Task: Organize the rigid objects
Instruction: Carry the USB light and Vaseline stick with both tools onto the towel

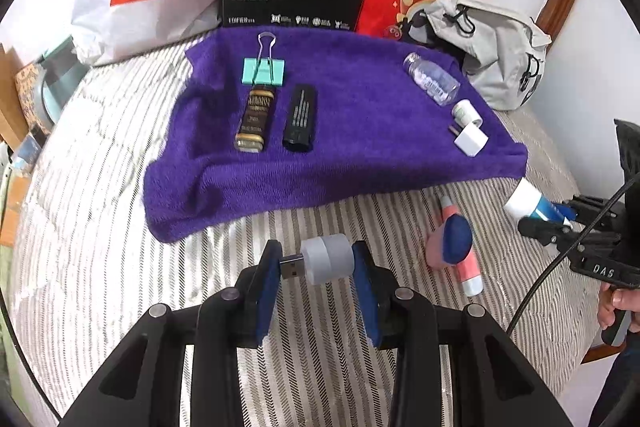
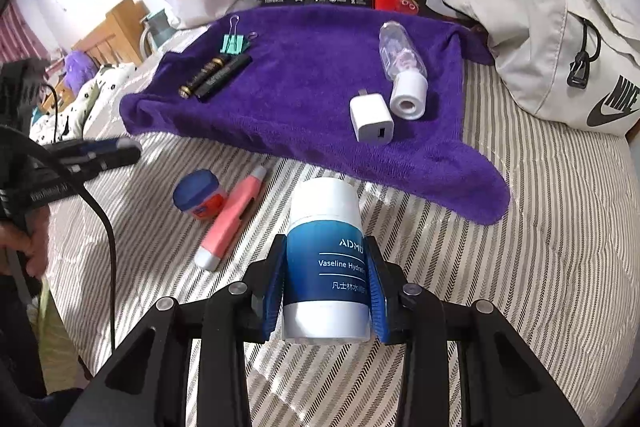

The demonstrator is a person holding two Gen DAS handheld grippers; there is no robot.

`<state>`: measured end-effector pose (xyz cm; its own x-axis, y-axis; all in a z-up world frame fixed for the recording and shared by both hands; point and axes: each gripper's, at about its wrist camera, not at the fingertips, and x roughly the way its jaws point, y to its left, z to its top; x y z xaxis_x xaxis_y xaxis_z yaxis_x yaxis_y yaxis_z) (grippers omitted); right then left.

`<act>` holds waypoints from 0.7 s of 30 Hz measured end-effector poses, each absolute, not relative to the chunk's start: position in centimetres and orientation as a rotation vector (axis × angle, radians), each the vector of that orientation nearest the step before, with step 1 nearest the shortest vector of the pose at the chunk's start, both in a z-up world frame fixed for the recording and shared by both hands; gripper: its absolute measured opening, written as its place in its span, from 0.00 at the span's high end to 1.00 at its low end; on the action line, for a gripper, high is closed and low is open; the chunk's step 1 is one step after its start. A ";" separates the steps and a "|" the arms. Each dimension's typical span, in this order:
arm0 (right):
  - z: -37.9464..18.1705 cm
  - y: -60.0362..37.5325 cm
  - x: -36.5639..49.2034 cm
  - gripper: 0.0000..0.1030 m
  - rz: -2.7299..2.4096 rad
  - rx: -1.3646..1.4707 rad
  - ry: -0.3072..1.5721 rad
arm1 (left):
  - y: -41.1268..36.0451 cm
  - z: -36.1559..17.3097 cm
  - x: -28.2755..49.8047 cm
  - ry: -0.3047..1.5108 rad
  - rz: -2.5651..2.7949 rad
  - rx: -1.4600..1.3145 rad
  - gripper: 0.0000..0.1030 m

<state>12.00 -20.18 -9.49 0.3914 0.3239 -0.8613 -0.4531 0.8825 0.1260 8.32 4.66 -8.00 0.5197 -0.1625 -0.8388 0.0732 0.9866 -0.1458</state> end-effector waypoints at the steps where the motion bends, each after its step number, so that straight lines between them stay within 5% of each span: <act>1: -9.8 -20.2 12.0 0.65 0.493 -0.142 1.067 | 4.6 -7.8 8.4 1.014 -0.144 -0.094 0.67; 21: -6.4 -19.7 14.8 0.65 0.545 -0.078 1.000 | 3.6 -4.6 12.1 0.974 -0.177 -0.041 0.67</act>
<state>14.79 -19.74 -6.38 0.4194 0.3989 -0.8154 -0.4689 0.8644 0.1817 12.11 3.56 -4.61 0.5492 -0.1678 -0.8187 0.1314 0.9848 -0.1137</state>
